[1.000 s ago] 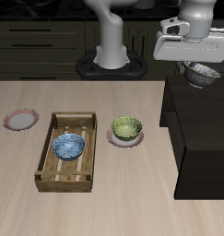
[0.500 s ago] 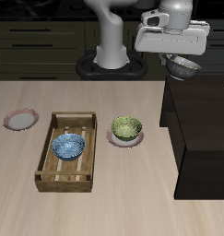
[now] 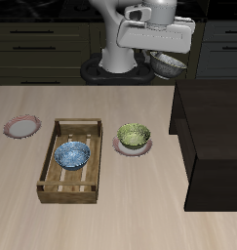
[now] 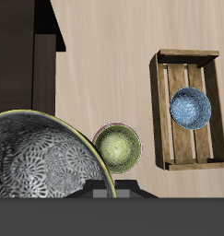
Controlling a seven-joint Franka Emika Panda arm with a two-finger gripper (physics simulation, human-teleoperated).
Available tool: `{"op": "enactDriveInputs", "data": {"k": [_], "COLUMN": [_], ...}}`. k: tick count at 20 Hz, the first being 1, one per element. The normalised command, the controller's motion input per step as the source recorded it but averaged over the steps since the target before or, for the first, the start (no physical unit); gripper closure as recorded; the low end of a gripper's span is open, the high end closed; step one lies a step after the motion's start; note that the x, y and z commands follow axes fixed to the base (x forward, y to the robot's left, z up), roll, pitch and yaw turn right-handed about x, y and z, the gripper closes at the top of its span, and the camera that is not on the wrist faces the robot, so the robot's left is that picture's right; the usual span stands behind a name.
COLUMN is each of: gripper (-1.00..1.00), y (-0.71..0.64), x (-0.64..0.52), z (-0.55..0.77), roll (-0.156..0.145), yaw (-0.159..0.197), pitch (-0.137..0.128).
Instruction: Place the green bowl onto the plate that is in the table center and place the black bowl onto the plate that is next to the blue bowl
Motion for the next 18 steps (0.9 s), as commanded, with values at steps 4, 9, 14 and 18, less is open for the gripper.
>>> {"op": "enactDriveInputs", "data": {"k": [4,9,14,18], "gripper": [1.0,1.0,1.0,1.0], "y": [-0.36,-0.67,-0.49,-0.49], "x": [-0.11,-0.11,-0.1,-0.17], "z": [0.0,-0.07,0.05,-0.05], "roll": [-0.007,-0.025,-0.046,-0.023], "yaw": [0.008,-0.011,-0.003,0.012], "pitch": [-0.012,0.023,-0.02,0.0]}}
